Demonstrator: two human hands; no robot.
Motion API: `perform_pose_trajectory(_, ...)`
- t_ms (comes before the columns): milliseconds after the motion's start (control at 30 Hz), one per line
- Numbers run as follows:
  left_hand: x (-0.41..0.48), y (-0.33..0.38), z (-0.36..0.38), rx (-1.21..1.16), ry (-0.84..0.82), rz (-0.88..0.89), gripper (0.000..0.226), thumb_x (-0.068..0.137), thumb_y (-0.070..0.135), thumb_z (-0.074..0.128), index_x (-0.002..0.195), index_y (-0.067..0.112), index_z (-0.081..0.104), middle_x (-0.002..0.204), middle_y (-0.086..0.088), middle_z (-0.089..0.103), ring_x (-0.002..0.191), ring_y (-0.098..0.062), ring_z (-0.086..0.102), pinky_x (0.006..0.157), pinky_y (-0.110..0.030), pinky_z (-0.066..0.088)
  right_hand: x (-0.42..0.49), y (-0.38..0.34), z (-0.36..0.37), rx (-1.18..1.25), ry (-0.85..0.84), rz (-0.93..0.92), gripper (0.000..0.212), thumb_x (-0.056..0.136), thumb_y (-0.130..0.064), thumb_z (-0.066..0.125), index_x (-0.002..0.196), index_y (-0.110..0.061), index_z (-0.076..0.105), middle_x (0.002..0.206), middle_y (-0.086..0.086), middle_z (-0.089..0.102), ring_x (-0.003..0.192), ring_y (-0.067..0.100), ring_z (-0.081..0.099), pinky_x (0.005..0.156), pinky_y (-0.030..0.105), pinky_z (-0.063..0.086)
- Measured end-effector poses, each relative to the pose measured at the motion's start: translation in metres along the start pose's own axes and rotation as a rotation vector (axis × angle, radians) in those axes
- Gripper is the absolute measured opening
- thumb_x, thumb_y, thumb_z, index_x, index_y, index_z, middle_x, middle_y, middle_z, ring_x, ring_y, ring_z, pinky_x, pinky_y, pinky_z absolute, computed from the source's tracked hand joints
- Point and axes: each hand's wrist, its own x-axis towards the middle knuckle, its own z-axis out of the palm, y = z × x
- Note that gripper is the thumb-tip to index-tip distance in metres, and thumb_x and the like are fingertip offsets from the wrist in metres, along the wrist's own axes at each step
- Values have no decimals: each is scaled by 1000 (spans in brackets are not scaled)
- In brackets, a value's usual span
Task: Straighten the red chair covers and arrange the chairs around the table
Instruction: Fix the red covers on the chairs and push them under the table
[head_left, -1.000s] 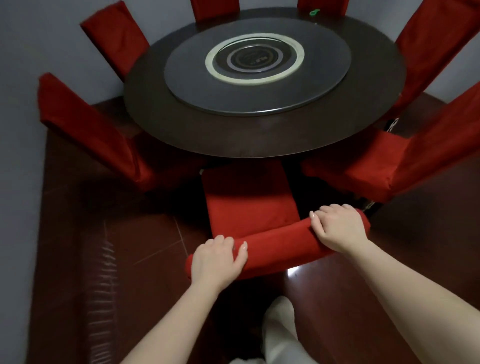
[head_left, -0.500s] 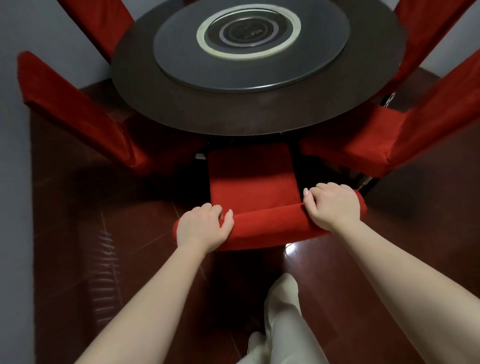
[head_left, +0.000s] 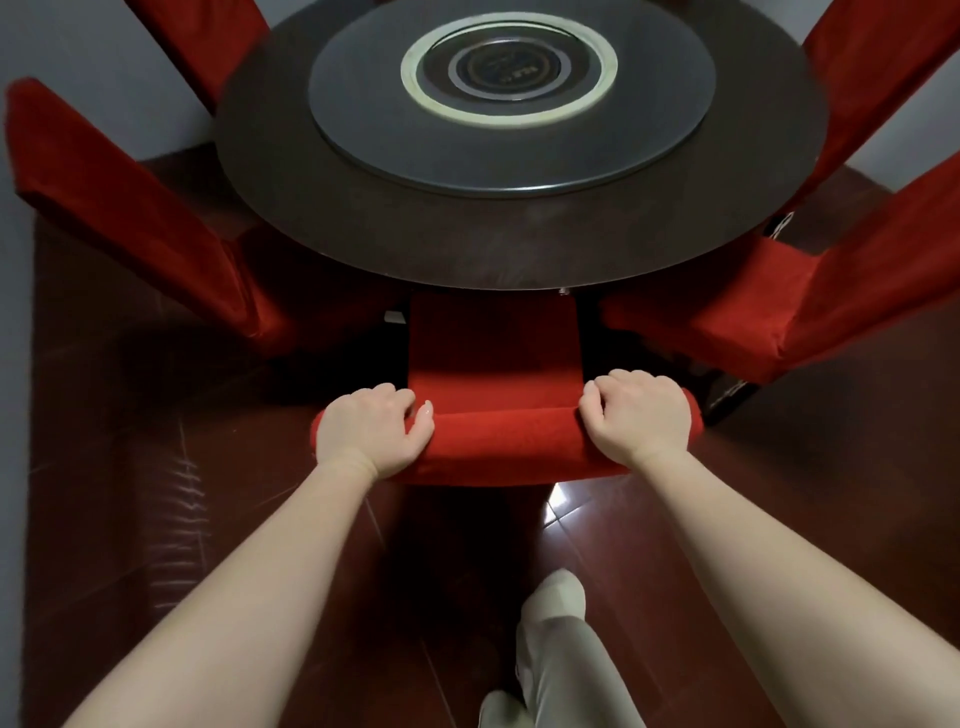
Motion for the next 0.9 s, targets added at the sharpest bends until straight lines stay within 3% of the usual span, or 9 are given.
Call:
perform_pose_trajectory(133, 4, 5, 1, 11, -17, 12, 55, 87, 54, 28, 70, 19, 68, 67, -4, 61, 58, -31, 63, 52, -27, 26, 5, 7, 2, -4, 35, -11, 51, 85, -35, 27, 57, -9, 61, 62, 10, 60, 60, 35, 58, 55, 34, 27)
perform_pose_trajectory(400, -3, 1, 3, 12, -46, 14, 61, 86, 58, 20, 74, 20, 66, 73, -2, 62, 65, -29, 64, 54, -29, 27, -1, -3, 0, -71, -73, 23, 51, 89, -38, 27, 64, -13, 63, 69, 8, 62, 69, 34, 60, 61, 37, 34)
perform_pose_trajectory(667, -12, -42, 2, -11, -26, 40, 65, 83, 58, 19, 77, 15, 67, 77, -6, 64, 71, -33, 66, 56, -32, 38, -18, -46, 1, 11, -48, 77, 43, 88, -34, 42, 56, -12, 62, 59, 6, 59, 58, 32, 56, 57, 33, 26)
perform_pose_trajectory(800, -12, -44, 5, -8, -10, 34, 65, 83, 58, 19, 76, 15, 67, 75, -5, 63, 71, -33, 66, 56, -32, 41, -19, -48, 2, 11, -51, 76, 47, 89, -37, 34, 59, -13, 61, 61, 5, 58, 60, 32, 55, 58, 34, 26)
perform_pose_trajectory(900, -12, -43, 5, -15, 28, 30, 61, 84, 56, 23, 73, 15, 67, 71, -4, 62, 65, -33, 65, 53, -29, 34, -17, -45, 1, 22, -11, 44, 52, 87, -38, 27, 57, -11, 60, 60, 7, 58, 58, 33, 55, 56, 34, 27)
